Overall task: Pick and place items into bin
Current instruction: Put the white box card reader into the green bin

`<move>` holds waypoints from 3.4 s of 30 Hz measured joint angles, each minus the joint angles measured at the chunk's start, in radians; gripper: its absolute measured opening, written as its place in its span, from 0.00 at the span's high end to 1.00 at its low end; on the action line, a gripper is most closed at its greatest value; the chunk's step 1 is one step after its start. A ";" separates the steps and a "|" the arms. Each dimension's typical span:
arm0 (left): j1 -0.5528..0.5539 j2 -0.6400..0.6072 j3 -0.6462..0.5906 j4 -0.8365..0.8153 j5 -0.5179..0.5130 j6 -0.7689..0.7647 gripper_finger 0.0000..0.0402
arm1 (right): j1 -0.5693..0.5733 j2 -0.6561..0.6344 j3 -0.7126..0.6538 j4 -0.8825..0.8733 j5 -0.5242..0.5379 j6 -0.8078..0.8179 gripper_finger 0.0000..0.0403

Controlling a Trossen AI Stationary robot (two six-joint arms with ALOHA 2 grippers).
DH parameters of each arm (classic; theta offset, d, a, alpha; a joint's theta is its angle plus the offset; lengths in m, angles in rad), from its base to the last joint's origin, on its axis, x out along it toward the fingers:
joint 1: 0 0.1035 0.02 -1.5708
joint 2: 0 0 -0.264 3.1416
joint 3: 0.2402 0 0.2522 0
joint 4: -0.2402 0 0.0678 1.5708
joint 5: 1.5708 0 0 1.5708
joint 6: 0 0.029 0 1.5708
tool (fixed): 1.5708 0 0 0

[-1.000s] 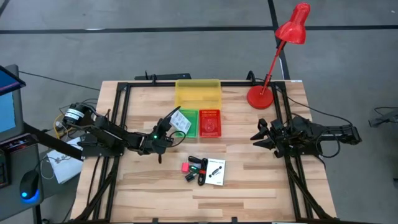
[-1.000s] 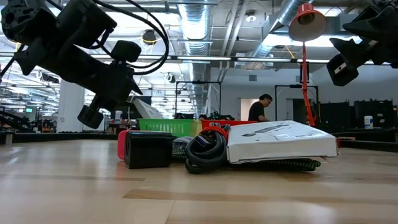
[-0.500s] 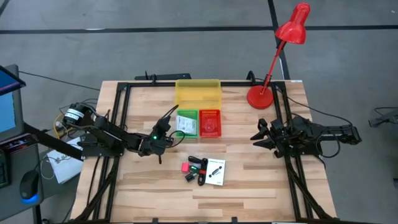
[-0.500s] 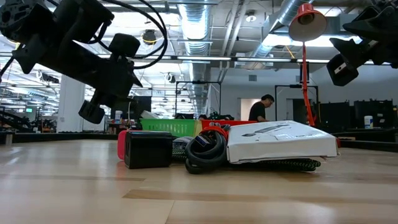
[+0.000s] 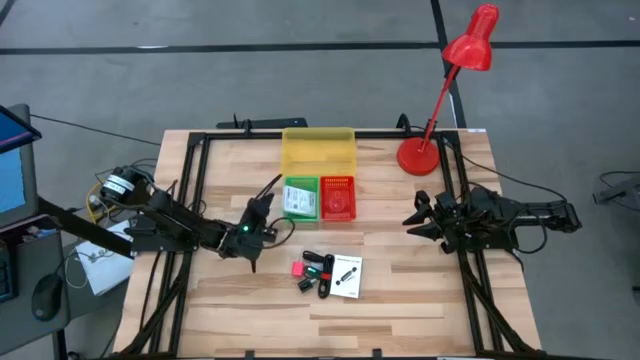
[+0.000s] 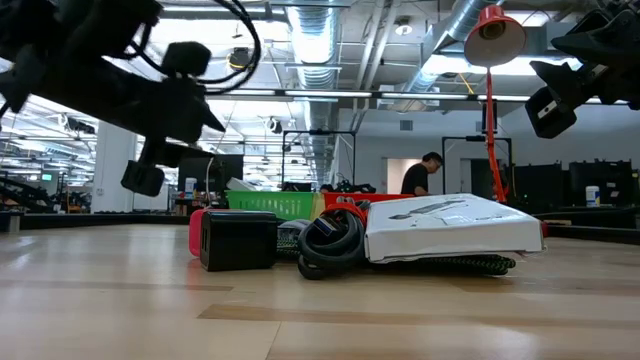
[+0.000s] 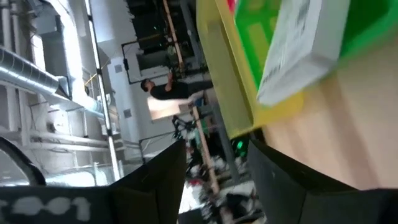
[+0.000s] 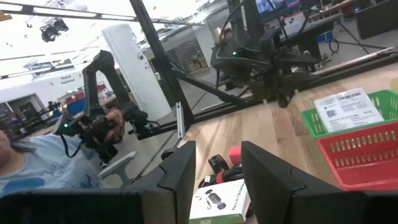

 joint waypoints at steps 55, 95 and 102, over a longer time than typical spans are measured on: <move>-0.235 -0.550 -0.360 0.216 1.042 -1.114 0.58 | 0.000 0.000 0.000 0.000 0.000 0.000 0.70; -0.235 -0.550 -0.360 0.214 1.036 -1.114 0.58 | -0.001 0.000 0.003 0.529 0.180 -0.061 0.70; -0.235 -0.550 -0.360 0.210 1.034 -1.114 0.58 | -0.001 0.000 0.018 0.533 0.274 -0.163 0.70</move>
